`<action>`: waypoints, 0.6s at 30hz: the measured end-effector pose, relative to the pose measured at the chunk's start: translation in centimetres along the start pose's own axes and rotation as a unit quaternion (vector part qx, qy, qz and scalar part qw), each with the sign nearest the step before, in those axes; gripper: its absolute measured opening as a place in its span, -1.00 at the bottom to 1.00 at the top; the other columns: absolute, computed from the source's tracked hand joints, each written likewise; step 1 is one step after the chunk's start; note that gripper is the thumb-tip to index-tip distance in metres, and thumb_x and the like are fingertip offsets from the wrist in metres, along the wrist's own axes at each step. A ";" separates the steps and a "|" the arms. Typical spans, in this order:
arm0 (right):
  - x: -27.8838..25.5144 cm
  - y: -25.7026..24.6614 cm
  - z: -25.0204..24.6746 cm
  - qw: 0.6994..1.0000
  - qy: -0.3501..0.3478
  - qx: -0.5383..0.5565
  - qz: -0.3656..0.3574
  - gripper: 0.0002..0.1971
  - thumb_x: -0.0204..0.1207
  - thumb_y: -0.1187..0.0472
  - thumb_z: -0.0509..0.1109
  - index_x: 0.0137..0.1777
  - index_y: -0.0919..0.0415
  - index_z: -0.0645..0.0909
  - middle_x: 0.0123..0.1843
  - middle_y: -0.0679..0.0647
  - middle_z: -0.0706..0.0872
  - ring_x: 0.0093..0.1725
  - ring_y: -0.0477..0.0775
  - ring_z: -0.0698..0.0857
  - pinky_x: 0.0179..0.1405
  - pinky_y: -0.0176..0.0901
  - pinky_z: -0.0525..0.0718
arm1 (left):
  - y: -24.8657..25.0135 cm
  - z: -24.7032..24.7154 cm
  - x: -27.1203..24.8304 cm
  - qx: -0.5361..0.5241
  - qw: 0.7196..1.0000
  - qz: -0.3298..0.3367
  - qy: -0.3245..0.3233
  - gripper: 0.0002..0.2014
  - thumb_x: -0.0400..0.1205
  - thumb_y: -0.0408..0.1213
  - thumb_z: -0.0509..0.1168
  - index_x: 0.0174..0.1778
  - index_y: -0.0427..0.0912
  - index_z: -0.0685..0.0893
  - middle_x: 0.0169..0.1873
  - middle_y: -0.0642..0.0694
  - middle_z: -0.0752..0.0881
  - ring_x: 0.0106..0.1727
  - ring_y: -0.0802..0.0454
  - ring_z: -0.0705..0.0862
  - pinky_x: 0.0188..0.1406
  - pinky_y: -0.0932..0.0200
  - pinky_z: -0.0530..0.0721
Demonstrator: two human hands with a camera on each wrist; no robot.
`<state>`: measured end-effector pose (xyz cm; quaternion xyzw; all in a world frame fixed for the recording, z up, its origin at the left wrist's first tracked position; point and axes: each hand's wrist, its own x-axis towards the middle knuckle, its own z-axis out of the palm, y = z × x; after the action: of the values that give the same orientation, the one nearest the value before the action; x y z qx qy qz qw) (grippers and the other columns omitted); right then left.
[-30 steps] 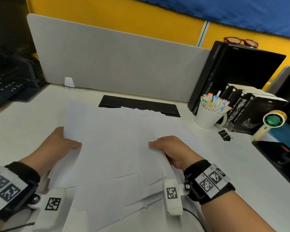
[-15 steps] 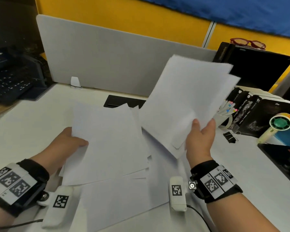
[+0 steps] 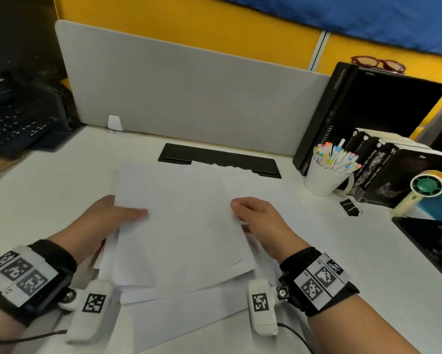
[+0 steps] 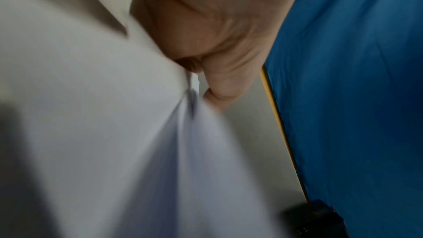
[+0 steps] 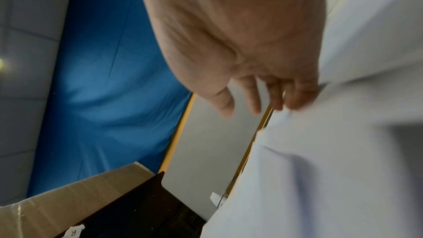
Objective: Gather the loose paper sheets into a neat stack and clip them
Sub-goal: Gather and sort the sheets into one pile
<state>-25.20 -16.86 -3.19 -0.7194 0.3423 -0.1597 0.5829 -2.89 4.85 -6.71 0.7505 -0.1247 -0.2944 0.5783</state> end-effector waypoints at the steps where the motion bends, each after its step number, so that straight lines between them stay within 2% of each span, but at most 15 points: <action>1: 0.3 0.0 -0.3 0.999 0.047 -0.012 0.017 -0.67 0.67 0.05 0.40 0.35 0.16 0.66 0.26 0.05 0.73 0.24 0.09 0.71 0.30 -0.02 0.68 | -0.2 0.0 0.1 0.019 1.000 0.004 0.014 -0.52 0.49 -0.24 0.61 0.32 -0.23 0.70 0.17 -0.23 0.84 0.05 -0.24 0.84 0.04 -0.10 0.76; 3: 0.4 -0.1 -0.9 0.994 0.095 0.013 0.060 -0.58 0.65 0.08 0.44 0.45 0.16 0.55 0.34 0.08 0.62 0.22 0.08 0.64 0.33 0.01 0.68 | -0.5 -0.1 0.3 0.031 0.999 0.010 0.042 -0.53 0.52 -0.38 0.58 0.33 -0.28 0.64 0.11 -0.22 0.82 0.00 -0.22 0.81 -0.13 -0.02 0.73; 5: 0.3 -0.4 -1.3 0.989 0.074 0.068 0.107 -0.54 0.62 0.14 0.48 0.47 0.18 0.49 0.33 0.14 0.58 0.22 0.15 0.65 0.19 0.05 0.76 | -0.5 -0.4 0.4 0.033 0.998 0.015 0.051 -0.59 0.56 -0.41 0.54 0.31 -0.26 0.63 0.05 -0.15 0.80 -0.01 -0.18 0.79 -0.19 0.04 0.69; 6: 0.2 -0.6 -1.3 0.985 0.054 0.101 0.127 -0.58 0.62 0.19 0.48 0.42 0.20 0.49 0.27 0.16 0.60 0.20 0.18 0.68 0.06 0.06 0.79 | -0.6 -0.6 0.7 0.040 0.998 0.013 0.048 -0.59 0.56 -0.40 0.54 0.31 -0.25 0.63 0.06 -0.16 0.80 0.00 -0.19 0.79 -0.16 0.03 0.71; 8: 0.0 -0.8 -1.1 0.979 0.021 0.137 0.152 -0.79 0.62 0.29 0.46 0.20 0.24 0.58 0.11 0.18 0.65 0.03 0.18 0.72 -0.17 0.02 0.75 | -0.9 -0.8 1.1 0.059 0.997 0.009 0.039 -0.52 0.53 -0.34 0.58 0.35 -0.24 0.63 0.14 -0.20 0.81 0.07 -0.24 0.80 0.01 -0.09 0.76; 10: -0.2 -0.7 -0.9 0.980 -0.014 0.117 0.162 -0.99 0.62 0.36 0.40 -0.03 0.27 0.65 -0.09 0.19 0.73 -0.21 0.11 0.71 -0.31 -0.08 0.64 | -1.0 -0.9 1.3 0.069 0.997 0.013 0.034 -0.52 0.53 -0.34 0.57 0.36 -0.24 0.63 0.17 -0.20 0.80 0.10 -0.25 0.80 0.10 -0.13 0.75; 12: -0.4 -0.5 -0.6 0.979 -0.066 0.088 0.170 -0.89 0.61 0.38 0.34 -0.14 0.27 0.65 -0.31 0.15 0.74 -0.42 0.05 0.64 -0.43 -0.17 0.48 | -0.9 -0.8 1.3 0.065 0.997 0.010 0.036 -0.53 0.55 -0.36 0.55 0.37 -0.25 0.62 0.16 -0.19 0.79 0.10 -0.24 0.78 -0.01 -0.05 0.72; 14: -0.6 -0.2 -0.3 0.976 -0.103 0.069 0.179 -0.80 0.62 0.39 0.34 -0.26 0.24 0.58 -0.43 0.12 0.64 -0.52 0.03 0.53 -0.52 -0.21 0.38 | -0.9 -0.6 1.2 0.068 0.997 0.007 0.036 -0.54 0.56 -0.36 0.54 0.37 -0.25 0.61 0.16 -0.17 0.78 0.10 -0.21 0.77 -0.06 0.00 0.69; 16: -0.4 0.3 0.0 0.979 -0.111 0.039 0.167 -0.68 0.63 0.38 0.36 -0.37 0.19 0.48 -0.48 0.10 0.52 -0.56 0.03 0.42 -0.57 -0.24 0.33 | -1.0 -0.7 1.3 0.073 0.997 0.007 0.037 -0.52 0.56 -0.34 0.55 0.39 -0.23 0.61 0.19 -0.16 0.78 0.12 -0.21 0.77 0.02 -0.04 0.71; 18: -0.1 0.5 0.1 0.986 -0.088 0.005 0.143 -0.68 0.65 0.31 0.39 -0.37 0.20 0.50 -0.44 0.13 0.47 -0.55 0.05 0.37 -0.59 -0.25 0.35 | -1.0 -0.8 1.5 0.066 0.997 0.004 0.046 -0.48 0.56 -0.35 0.55 0.43 -0.23 0.58 0.23 -0.16 0.77 0.18 -0.22 0.75 0.12 -0.07 0.69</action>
<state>-25.41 -16.76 -3.66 -0.6716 0.3885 -0.0127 0.6308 -1.38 5.05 -7.96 0.7994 -0.1209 -0.2484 0.5335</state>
